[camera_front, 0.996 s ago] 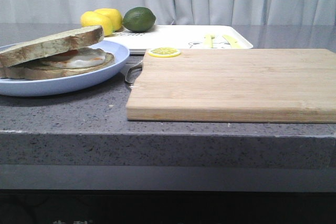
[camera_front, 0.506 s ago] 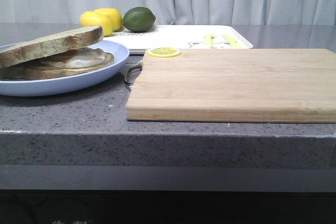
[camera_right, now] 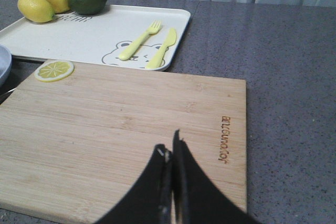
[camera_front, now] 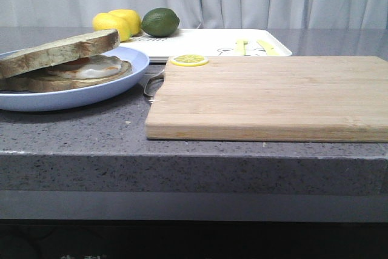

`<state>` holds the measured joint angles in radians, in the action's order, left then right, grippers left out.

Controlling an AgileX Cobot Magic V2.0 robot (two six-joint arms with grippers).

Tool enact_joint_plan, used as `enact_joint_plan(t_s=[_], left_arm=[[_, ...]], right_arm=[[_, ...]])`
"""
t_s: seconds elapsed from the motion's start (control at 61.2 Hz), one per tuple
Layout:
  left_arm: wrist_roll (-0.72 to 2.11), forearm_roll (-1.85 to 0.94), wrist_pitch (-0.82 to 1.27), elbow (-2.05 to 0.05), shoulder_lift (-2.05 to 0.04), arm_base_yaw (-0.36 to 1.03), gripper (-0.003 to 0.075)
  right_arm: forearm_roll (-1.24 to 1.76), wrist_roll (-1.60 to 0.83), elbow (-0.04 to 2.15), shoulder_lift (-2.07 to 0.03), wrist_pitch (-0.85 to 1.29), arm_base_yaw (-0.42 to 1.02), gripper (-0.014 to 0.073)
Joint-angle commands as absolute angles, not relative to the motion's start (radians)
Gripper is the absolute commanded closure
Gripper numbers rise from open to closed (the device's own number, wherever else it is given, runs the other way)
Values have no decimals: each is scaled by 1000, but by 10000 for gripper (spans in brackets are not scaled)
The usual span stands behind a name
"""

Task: Place bread and move sandwich to tray
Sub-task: 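Open the right gripper and withdraw it from the sandwich, then grip the blue plate rim with the left gripper and lift it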

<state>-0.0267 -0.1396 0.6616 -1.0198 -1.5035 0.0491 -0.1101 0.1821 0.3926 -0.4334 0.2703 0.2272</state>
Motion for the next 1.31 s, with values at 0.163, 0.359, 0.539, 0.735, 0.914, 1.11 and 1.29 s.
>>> enact_joint_plan(t_s=[0.163, 0.359, 0.539, 0.735, 0.914, 1.11, 1.29], left_arm=[[-28, -148, 612, -1053, -1475, 52, 604], [-28, -166, 611, -1053, -1475, 52, 741], [-26, -255, 605, -1055, -1444, 13, 740], [81, -430, 708, -1132, -1425, -75, 741], [148, -560, 802, -1288, -1454, -87, 741], [146, -567, 909, -1517, -1565, -46, 741], [101, -570, 973, -1785, -1737, 29, 741]], right_arm=[[-123, 179, 420, -436, 197, 222, 654], [-123, 179, 420, -436, 197, 222, 654], [-122, 179, 420, -436, 199, 222, 654], [-119, 179, 420, -436, 199, 223, 654], [-112, 179, 420, -436, 199, 223, 654], [-111, 179, 420, -436, 198, 223, 654], [-111, 179, 420, -436, 198, 223, 654]])
